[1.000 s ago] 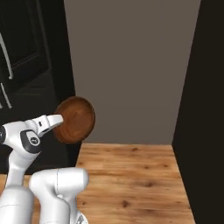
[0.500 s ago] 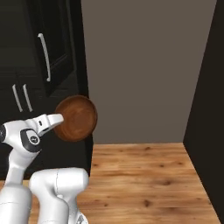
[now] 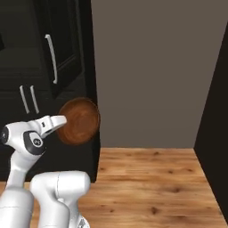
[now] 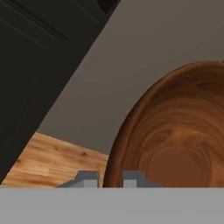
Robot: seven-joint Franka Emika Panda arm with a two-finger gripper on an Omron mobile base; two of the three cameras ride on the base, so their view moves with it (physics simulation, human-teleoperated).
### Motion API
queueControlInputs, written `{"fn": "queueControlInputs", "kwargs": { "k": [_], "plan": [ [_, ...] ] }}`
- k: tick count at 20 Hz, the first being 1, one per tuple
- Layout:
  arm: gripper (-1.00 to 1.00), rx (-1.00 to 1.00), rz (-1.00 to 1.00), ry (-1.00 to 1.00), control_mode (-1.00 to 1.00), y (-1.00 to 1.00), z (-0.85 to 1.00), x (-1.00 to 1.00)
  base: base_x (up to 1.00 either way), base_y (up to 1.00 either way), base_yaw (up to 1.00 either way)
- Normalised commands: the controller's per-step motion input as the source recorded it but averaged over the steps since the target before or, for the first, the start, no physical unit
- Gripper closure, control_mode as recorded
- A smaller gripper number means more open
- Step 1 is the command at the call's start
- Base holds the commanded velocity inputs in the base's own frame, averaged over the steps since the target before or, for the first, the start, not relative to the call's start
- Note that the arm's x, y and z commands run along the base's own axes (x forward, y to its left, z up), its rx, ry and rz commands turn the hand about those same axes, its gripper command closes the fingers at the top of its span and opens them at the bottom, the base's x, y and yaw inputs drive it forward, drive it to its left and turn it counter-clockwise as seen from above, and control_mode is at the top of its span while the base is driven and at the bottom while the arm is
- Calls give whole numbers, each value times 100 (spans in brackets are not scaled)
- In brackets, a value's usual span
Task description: Open the cabinet. Pick the bowls from the counter and place them in the cabinet. Then close the cabinet.
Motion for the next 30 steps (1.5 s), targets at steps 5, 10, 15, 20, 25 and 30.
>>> {"fn": "queueControlInputs", "kwargs": {
  "k": [5,10,15,20,25,30],
  "plan": [
    [100,0,0,0,100,0,0,0,79,45,17],
    [100,0,0,0,100,0,0,0,7,7,-6],
    [100,0,0,0,100,0,0,0,-24,12,18],
    [100,0,0,0,100,0,0,0,-98,0,69],
    [100,0,0,0,100,0,0,0,-93,0,72],
    [100,0,0,0,100,0,0,0,-22,0,82]
  ]
}}
